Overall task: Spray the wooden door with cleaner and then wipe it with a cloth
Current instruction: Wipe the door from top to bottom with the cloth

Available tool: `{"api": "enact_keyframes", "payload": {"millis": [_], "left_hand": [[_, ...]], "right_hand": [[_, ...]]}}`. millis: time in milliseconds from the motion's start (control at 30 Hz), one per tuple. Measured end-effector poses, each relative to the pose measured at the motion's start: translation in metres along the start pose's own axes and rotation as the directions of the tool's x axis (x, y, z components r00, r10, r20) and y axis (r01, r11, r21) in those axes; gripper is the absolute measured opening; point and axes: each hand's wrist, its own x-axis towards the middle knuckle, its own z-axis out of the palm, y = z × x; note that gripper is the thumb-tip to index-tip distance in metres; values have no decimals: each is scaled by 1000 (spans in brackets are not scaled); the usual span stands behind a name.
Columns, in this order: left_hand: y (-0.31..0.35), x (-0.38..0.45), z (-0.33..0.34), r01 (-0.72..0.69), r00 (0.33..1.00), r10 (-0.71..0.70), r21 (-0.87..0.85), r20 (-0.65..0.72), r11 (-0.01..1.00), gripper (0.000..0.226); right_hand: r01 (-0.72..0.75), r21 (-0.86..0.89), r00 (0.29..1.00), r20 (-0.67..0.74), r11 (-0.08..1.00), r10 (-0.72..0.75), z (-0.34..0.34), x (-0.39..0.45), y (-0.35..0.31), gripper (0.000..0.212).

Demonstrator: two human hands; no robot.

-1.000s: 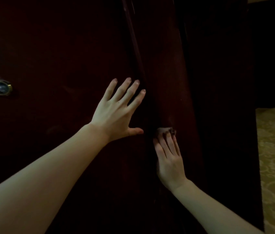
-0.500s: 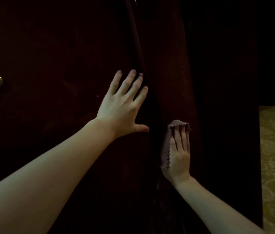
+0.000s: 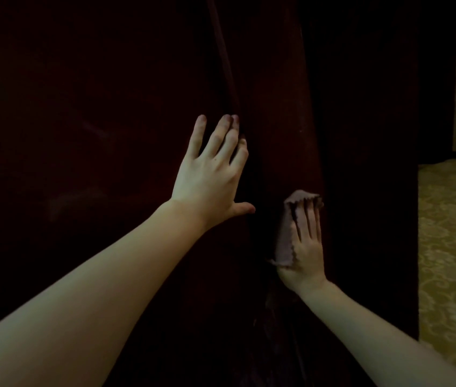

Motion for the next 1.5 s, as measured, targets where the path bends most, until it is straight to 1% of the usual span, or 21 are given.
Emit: {"api": "enact_keyframes", "payload": {"millis": [67,167,233,300,367,400,467,567,633,733,833,933,1000,1033,1100,1167,1233,1300,1367,1467,1500], "left_hand": [[1,-1,-1,5,1000,-5,4,9,1000,118],[5,-1,-2,30,999,-31,28,18,999,118],[8,-1,-3,40,999,-40,28,26,999,114],[10,-1,-2,49,998,-49,16,26,999,103],[12,-1,0,67,998,-67,5,11,998,92],[14,-1,1,76,997,-76,-2,10,997,92],[16,-3,4,85,996,-85,-7,15,996,103],[21,-5,8,99,994,-100,27,38,995,124],[22,-9,10,95,994,-96,30,53,995,128],[24,-29,13,97,995,-97,-10,1,995,117],[33,-57,18,197,977,-201,-68,-70,978,109],[42,-76,20,280,955,-286,-77,-77,957,108],[50,-86,22,311,945,-317,-76,-78,947,105],[54,-91,24,326,940,-332,-76,-81,942,103],[64,-102,29,369,922,-376,-84,-88,926,101],[76,-112,34,412,902,-421,-100,-94,906,98],[88,-121,40,443,885,-454,-113,-105,889,95],[97,-131,45,464,870,-478,-127,-120,876,95],[104,-139,49,474,863,-489,-132,-129,871,95],[110,-154,53,453,867,-472,-144,-156,880,91],[112,-159,54,429,876,-450,-148,-171,891,87]], "right_hand": [[31,-23,997,75,999,-29,-4,-11,3,101],[125,-7,988,97,992,-124,-15,14,-5,93],[137,30,988,60,990,-139,-21,49,-20,83],[115,52,993,-7,992,-115,-22,79,-34,65],[136,54,989,-59,989,-133,-18,91,-39,52],[169,49,983,-79,984,-165,-15,88,-37,47],[240,29,966,-102,970,-236,-8,69,-28,41],[291,37,953,-105,956,-286,0,35,-15,38],[317,54,946,-95,947,-311,2,22,-8,36],[409,64,912,-48,910,-407,-3,23,3,39],[487,68,873,-18,870,-487,-13,49,6,44],[452,92,892,-57,887,-449,-19,83,-8,44],[438,98,898,-79,894,-432,-18,85,-12,45],[458,90,889,-72,884,-453,-16,76,-9,46],[555,77,832,-23,829,-555,-9,42,5,51],[668,67,738,65,741,-671,-2,-4,28,57],[747,61,649,148,662,-746,4,-45,45,60],[768,73,620,167,636,-767,5,-57,51,59],[745,83,650,128,661,-749,3,-40,40,56],[619,121,781,13,776,-625,-4,5,9,53],[587,125,808,-16,800,-590,-5,15,1,52]]}}
